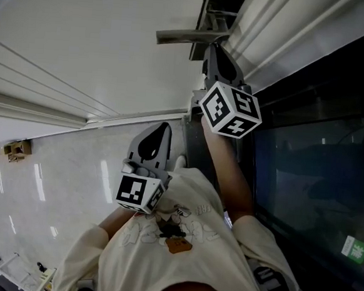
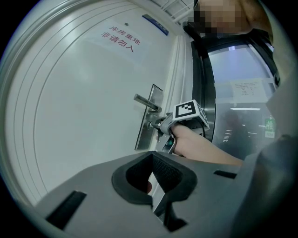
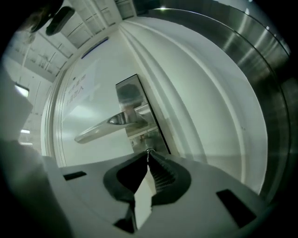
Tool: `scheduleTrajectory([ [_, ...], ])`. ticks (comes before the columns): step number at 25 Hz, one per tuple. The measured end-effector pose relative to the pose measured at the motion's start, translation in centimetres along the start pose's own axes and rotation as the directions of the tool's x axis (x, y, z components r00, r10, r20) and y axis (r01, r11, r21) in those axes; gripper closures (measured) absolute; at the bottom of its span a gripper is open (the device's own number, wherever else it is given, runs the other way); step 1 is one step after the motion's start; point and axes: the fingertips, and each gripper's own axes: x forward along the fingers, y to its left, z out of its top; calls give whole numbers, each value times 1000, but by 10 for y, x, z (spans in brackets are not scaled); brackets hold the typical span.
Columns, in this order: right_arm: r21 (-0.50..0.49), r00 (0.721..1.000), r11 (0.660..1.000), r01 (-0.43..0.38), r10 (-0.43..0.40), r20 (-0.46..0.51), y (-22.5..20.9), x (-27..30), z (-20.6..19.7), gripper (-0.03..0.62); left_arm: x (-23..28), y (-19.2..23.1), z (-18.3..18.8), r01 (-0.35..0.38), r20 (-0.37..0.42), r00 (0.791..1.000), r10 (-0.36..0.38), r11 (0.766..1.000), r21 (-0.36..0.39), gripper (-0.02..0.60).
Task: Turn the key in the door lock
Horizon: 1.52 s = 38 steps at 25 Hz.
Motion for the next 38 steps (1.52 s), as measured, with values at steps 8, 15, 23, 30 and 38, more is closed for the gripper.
scheduleTrajectory([
  [8, 316, 999, 948, -41, 28, 44, -6, 0, -1, 572, -6, 7, -1, -5, 5, 1000, 5, 1000, 2, 575],
  [15, 548, 996, 833, -80, 45, 78, -9, 1, -4, 571, -9, 13, 0, -18, 4, 1000, 18, 1000, -8, 575],
  [23, 817, 994, 567, -106, 67, 83, -15, 0, -12, 571, -14, 15, 0, -23, 8, 1000, 23, 1000, -8, 575],
  [30, 941, 989, 309, -141, 84, 121, -16, 2, -16, 572, -17, 15, 1, -28, 5, 1000, 28, 1000, 6, 575],
  [38, 985, 980, -19, -172, 95, 173, -13, 3, -20, 572, -17, 11, 1, -25, -2, 1000, 25, 1000, 15, 575],
])
